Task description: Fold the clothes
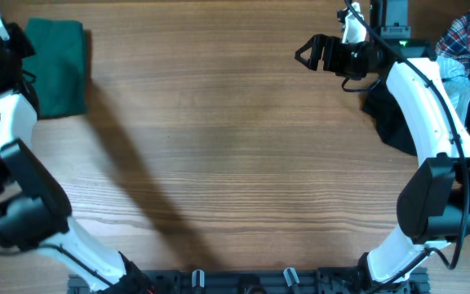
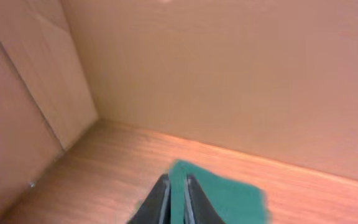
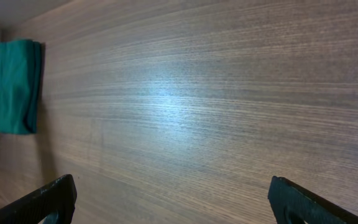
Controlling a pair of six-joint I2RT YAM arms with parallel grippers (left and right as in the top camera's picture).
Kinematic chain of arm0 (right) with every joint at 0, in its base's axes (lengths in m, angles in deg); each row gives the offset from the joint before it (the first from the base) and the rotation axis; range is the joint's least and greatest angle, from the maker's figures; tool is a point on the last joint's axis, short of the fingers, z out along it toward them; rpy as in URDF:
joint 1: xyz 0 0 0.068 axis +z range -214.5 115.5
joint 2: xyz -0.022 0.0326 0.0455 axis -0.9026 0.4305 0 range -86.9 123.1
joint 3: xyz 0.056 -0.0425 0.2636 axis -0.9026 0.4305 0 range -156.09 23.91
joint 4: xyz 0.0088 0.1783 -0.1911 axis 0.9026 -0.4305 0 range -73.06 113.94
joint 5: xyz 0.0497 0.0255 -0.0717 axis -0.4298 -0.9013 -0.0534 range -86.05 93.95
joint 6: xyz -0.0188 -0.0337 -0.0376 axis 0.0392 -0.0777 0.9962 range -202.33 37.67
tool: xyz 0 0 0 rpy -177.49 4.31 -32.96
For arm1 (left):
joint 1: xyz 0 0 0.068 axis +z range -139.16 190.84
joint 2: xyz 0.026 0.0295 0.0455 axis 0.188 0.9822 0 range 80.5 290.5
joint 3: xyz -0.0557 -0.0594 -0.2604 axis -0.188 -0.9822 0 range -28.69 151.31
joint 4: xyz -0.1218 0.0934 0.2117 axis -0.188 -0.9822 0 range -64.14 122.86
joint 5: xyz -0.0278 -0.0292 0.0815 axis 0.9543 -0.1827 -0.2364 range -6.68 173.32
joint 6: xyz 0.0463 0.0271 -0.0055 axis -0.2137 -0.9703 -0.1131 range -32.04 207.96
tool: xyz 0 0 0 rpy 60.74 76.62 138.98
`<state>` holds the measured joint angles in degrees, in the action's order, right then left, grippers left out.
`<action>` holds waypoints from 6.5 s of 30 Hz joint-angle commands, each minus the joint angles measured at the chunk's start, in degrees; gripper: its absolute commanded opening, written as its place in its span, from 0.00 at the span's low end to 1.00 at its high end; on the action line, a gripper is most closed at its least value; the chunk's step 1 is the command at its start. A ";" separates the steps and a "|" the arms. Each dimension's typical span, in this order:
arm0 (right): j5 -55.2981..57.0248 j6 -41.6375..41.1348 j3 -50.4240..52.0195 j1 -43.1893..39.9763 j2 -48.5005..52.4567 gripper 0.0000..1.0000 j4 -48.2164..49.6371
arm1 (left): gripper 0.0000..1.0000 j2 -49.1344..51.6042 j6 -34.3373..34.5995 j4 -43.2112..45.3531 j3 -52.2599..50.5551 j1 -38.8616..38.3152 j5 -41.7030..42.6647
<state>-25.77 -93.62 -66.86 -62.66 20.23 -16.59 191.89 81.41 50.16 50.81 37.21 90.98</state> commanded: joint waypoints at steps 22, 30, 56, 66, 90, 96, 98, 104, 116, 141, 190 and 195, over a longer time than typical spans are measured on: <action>19.87 -1.75 -6.05 -10.93 -19.17 1.00 -15.78 | 1.00 -15.82 9.64 -50.84 -0.09 -36.76 6.36; 20.76 -0.76 -6.03 -26.67 -20.57 1.00 -20.55 | 1.00 -15.82 9.62 -50.80 -0.09 -44.04 7.96; 18.49 -7.32 -5.88 -50.66 -1.79 0.99 -23.45 | 1.00 -15.82 9.64 -52.28 -0.09 -46.12 7.96; 17.16 -6.86 -5.64 -50.56 1.55 0.98 -17.51 | 1.00 -15.82 9.64 -52.28 -0.09 -46.12 7.96; 11.63 -6.69 2.01 -46.31 3.41 0.25 -3.82 | 1.00 -15.82 9.62 -52.26 -0.09 -46.12 7.74; 11.63 -6.49 -1.05 -46.34 -1.66 0.29 -4.07 | 1.00 -15.82 9.64 -52.26 -0.09 -46.14 7.74; 11.63 -6.54 -2.29 -46.34 -4.42 0.31 -4.15 | 1.00 -15.82 9.64 -52.26 -0.09 -46.14 7.74; 11.61 -6.67 -3.15 -46.31 -12.94 0.30 -4.15 | 1.00 -15.82 9.62 -52.26 -0.09 -46.12 7.74; -1.51 -4.96 -3.15 -44.78 -26.99 0.04 -4.50 | 1.00 -15.82 9.64 -52.26 -0.09 -46.12 7.72; -1.14 -4.96 -20.41 4.35 -31.61 0.04 10.10 | 1.00 -15.82 13.20 -52.54 -0.09 -38.07 7.41; 32.17 -11.85 -27.10 -8.07 -30.49 0.04 13.42 | 1.00 -15.82 18.16 -49.92 -0.09 -17.11 8.00; 25.83 -13.14 -27.08 -21.51 -27.15 0.04 8.17 | 1.00 -15.82 18.16 -49.81 -0.09 -17.16 9.29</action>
<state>3.94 -105.62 -92.52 -77.26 -8.97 -7.48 177.31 99.05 0.09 51.01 19.76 98.28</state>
